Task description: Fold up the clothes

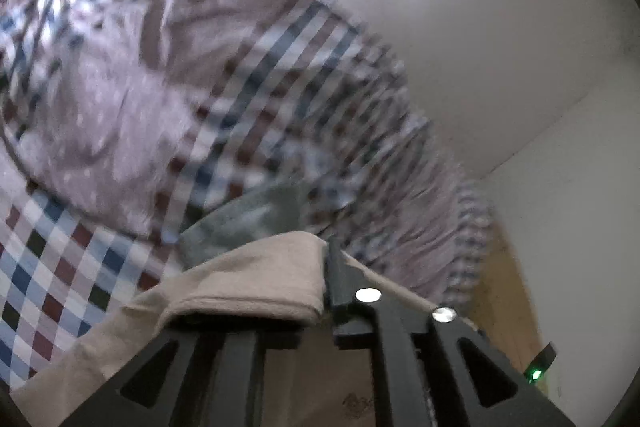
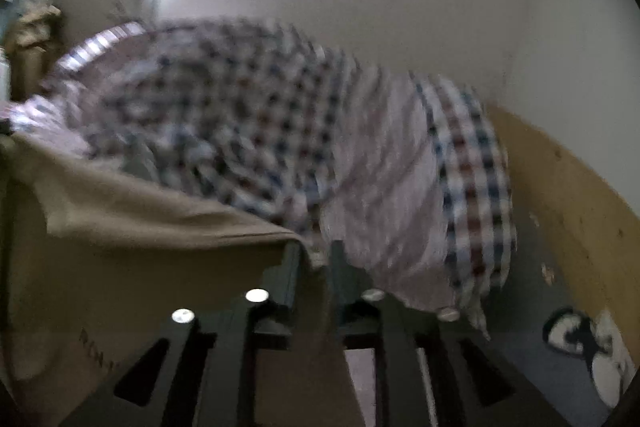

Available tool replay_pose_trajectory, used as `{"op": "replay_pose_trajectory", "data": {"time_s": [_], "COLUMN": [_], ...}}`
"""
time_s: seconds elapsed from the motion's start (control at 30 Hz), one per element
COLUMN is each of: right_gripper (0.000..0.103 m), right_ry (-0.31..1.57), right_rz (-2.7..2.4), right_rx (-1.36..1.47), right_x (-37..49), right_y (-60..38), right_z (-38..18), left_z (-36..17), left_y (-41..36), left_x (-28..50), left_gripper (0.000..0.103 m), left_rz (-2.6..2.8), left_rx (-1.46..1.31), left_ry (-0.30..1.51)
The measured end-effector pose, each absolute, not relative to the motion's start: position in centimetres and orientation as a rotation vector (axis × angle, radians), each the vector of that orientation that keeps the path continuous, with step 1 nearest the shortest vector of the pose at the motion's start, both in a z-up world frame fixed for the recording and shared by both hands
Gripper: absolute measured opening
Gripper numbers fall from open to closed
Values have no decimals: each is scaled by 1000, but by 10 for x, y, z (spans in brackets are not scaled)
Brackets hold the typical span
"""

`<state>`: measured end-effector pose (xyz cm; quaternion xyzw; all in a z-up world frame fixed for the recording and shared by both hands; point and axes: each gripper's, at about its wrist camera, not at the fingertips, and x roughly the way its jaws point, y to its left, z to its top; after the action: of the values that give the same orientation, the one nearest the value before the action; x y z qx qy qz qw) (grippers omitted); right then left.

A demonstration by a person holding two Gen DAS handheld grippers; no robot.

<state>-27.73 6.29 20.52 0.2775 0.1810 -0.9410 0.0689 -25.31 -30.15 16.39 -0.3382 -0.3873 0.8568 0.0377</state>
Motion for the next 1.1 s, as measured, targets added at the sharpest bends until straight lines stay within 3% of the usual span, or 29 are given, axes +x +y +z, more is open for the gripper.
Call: {"op": "replay_pose_trajectory", "data": {"time_s": [0.03, 0.07, 0.13, 0.17, 0.47, 0.63, 0.8, 0.93, 1.1], "right_gripper": [18, 31, 47, 48, 49, 50, 50, 52, 53], "right_ry": [546, 532, 476, 445, 62, -107, -201, -335, -375], "right_rz": [-2844, -2842, -2817, -2799, -2351, -2410, -2554, -2596, -2596], "right_rx": [883, 903, 912, 910, 997, 1040, 1062, 1002, 979], "right_x": [-284, -282, -266, -255, -63, 18, 54, 73, 76], "right_y": [60, 63, 77, 85, 167, 203, 230, 253, 268], "right_z": [194, 186, 176, 172, 134, 98, 91, 99, 105], "left_z": [152, 146, 132, 126, 105, 100, 98, 86, 72], "left_y": [-301, -303, -306, -308, -287, -211, -88, 15, 88], "left_x": [-254, -245, -227, -218, -72, 22, 95, 147, 183], "left_gripper": [43, 53, 67, 74, 77, 77, 77, 77, 76], "left_rz": [2629, 2620, 2602, 2593, 2488, 2429, 2392, 2393, 2461], "left_rx": [-1088, -1082, -1071, -1066, -960, -991, -1112, -1151, -1114], "left_ry": [-1174, -1179, -1189, -1194, -1183, -1029, -684, -280, 121]}}
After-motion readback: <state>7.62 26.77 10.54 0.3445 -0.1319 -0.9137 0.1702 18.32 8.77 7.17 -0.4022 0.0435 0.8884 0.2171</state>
